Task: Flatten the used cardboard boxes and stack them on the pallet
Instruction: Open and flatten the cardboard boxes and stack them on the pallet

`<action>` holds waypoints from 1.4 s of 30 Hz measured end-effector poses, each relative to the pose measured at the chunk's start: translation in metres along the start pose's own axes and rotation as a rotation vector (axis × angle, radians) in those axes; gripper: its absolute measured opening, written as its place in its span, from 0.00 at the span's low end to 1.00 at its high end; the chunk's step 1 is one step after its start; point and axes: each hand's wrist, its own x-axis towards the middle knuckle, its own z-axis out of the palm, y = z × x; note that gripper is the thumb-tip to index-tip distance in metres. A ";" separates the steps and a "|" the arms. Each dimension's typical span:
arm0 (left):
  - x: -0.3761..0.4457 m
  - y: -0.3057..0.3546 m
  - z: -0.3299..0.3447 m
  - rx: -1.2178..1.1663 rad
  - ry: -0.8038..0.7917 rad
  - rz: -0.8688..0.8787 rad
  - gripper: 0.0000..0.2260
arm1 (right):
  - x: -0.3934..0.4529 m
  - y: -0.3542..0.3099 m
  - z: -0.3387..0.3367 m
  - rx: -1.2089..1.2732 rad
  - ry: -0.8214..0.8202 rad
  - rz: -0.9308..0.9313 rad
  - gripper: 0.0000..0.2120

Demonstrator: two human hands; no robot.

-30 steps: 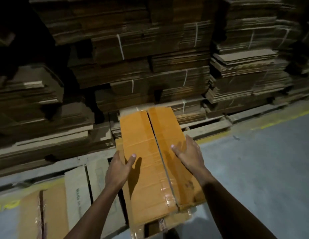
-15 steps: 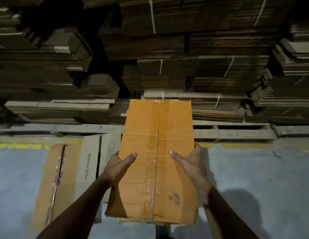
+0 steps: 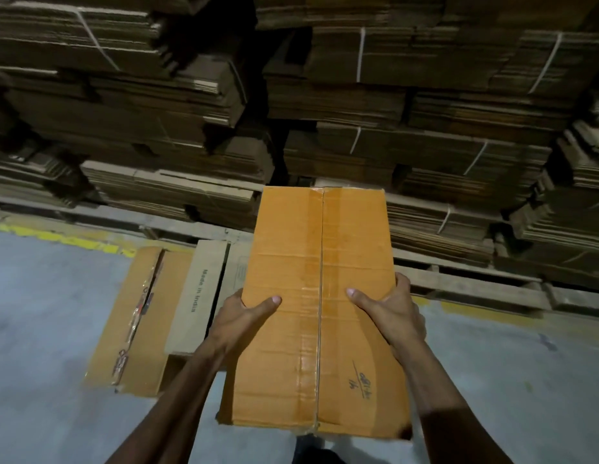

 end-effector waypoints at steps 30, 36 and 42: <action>-0.357 -0.153 -0.145 -0.089 0.728 -0.159 0.26 | -0.277 -0.013 0.143 -0.211 -0.462 -0.466 0.53; -0.407 -0.182 -0.112 -0.183 0.924 -0.258 0.20 | -0.291 0.002 0.173 -0.342 -0.615 -0.560 0.49; -0.446 -0.231 -0.091 -0.287 1.007 -0.386 0.26 | -0.317 0.034 0.205 -0.446 -0.744 -0.573 0.51</action>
